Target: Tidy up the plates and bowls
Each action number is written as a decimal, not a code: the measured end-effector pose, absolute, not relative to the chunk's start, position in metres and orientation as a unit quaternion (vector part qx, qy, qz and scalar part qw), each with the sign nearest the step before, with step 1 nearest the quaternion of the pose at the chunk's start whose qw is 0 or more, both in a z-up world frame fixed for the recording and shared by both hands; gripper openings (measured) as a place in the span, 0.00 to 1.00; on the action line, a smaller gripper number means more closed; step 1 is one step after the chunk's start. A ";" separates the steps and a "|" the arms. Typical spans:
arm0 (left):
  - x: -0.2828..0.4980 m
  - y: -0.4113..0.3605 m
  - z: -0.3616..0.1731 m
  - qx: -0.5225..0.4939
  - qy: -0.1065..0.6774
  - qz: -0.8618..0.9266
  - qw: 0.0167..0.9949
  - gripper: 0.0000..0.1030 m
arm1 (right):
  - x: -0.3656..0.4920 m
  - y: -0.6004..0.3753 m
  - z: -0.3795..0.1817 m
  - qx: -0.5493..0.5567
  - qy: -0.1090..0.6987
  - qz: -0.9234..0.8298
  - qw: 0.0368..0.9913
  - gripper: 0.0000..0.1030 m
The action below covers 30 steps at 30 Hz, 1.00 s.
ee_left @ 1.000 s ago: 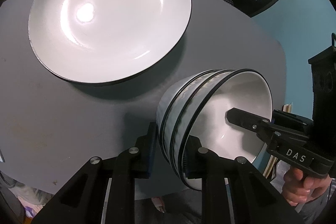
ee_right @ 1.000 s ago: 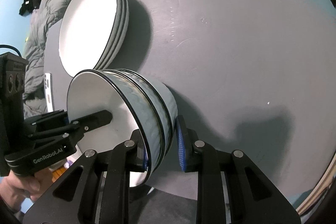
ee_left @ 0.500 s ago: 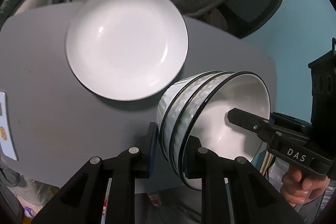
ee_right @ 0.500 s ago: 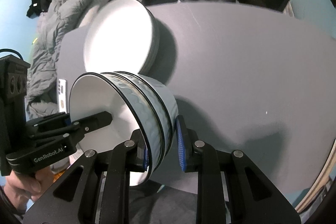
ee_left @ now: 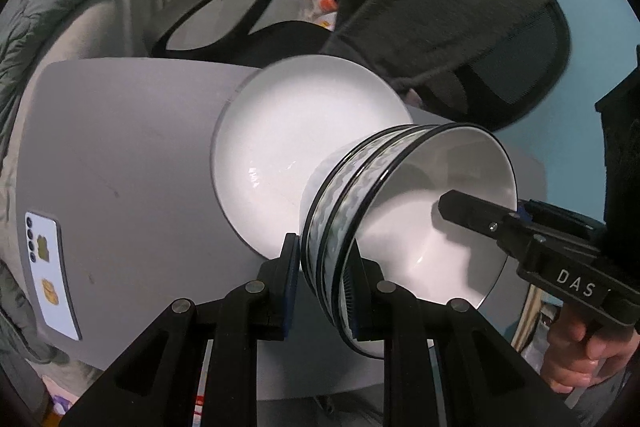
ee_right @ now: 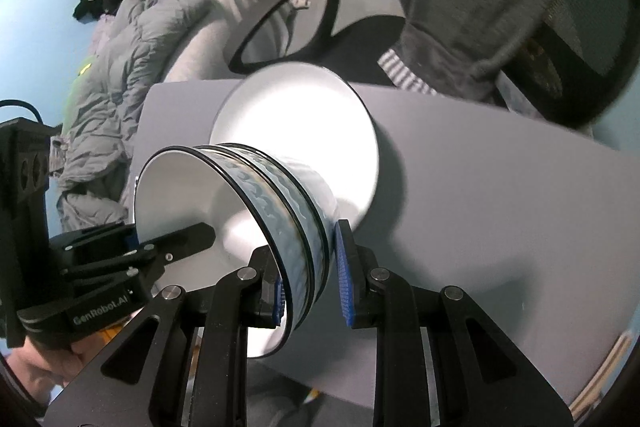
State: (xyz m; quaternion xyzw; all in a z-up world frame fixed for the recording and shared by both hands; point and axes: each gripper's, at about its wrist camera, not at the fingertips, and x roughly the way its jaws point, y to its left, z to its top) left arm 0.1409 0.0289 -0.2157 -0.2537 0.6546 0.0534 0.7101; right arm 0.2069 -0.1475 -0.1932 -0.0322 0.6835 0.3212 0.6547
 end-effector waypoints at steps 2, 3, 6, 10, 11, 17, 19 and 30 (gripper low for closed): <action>0.145 0.039 -0.227 -0.260 0.658 0.059 0.704 0.19 | 0.214 -0.134 -0.199 -0.039 0.684 0.323 0.653 0.21; 0.147 0.041 -0.231 -0.261 0.662 0.060 0.700 0.19 | 0.216 -0.128 -0.203 -0.041 0.685 0.323 0.652 0.21; 0.152 0.051 -0.244 -0.266 0.671 0.064 0.689 0.19 | 0.224 -0.115 -0.212 -0.050 0.689 0.323 0.647 0.21; 0.154 0.052 -0.251 -0.260 0.677 0.067 0.685 0.19 | 0.229 -0.104 -0.224 -0.061 0.696 0.325 0.638 0.21; 0.154 0.052 -0.252 -0.258 0.679 0.067 0.684 0.19 | 0.230 -0.102 -0.226 -0.064 0.696 0.325 0.637 0.21; 0.151 0.059 -0.249 -0.262 0.677 0.066 0.684 0.20 | 0.237 -0.096 -0.230 -0.064 0.702 0.323 0.631 0.21; 0.150 0.059 -0.249 -0.261 0.676 0.065 0.686 0.20 | 0.239 -0.095 -0.230 -0.067 0.704 0.322 0.630 0.21; 0.143 0.063 -0.239 -0.234 0.646 0.086 0.721 0.50 | 0.233 -0.093 -0.225 -0.101 0.684 0.302 0.656 0.36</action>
